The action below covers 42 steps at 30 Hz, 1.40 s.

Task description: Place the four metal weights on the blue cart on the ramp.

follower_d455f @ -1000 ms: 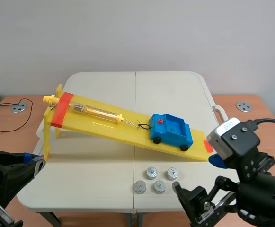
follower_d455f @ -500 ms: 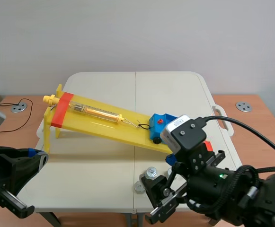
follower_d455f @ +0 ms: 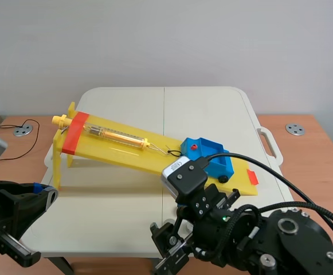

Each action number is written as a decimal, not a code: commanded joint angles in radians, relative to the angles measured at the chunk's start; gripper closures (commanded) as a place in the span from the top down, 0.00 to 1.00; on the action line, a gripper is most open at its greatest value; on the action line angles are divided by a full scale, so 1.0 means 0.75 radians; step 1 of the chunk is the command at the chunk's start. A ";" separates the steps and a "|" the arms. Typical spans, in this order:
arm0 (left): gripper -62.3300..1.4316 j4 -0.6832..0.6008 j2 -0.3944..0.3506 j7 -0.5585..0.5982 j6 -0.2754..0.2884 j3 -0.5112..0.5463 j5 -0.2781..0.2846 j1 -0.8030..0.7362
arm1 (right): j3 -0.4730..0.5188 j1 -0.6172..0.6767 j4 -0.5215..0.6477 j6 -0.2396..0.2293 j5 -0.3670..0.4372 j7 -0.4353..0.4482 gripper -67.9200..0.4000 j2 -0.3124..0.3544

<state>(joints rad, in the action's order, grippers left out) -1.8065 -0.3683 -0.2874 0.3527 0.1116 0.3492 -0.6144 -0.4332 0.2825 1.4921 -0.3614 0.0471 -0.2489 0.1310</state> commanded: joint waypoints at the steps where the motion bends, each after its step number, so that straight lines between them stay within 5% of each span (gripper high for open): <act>1: 0.08 -0.067 0.011 0.137 0.024 0.009 0.104 0.022 | -0.008 -0.094 0.062 0.060 0.030 0.135 0.54 -0.014; 27: 0.08 -0.067 0.011 0.137 0.024 0.009 0.104 0.022 | -0.123 -0.205 -0.166 0.220 -0.091 0.163 0.52 -0.124; 42: 0.08 -0.067 0.011 0.137 0.024 0.009 0.104 0.022 | -0.140 -0.258 -0.301 0.217 -0.094 0.210 0.42 -0.123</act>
<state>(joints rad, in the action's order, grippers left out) -1.8065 -0.3683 -0.2874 0.3527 0.1116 0.3492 -0.6144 -0.5129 0.1581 1.2278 -0.2390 -0.0380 -0.1795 0.0608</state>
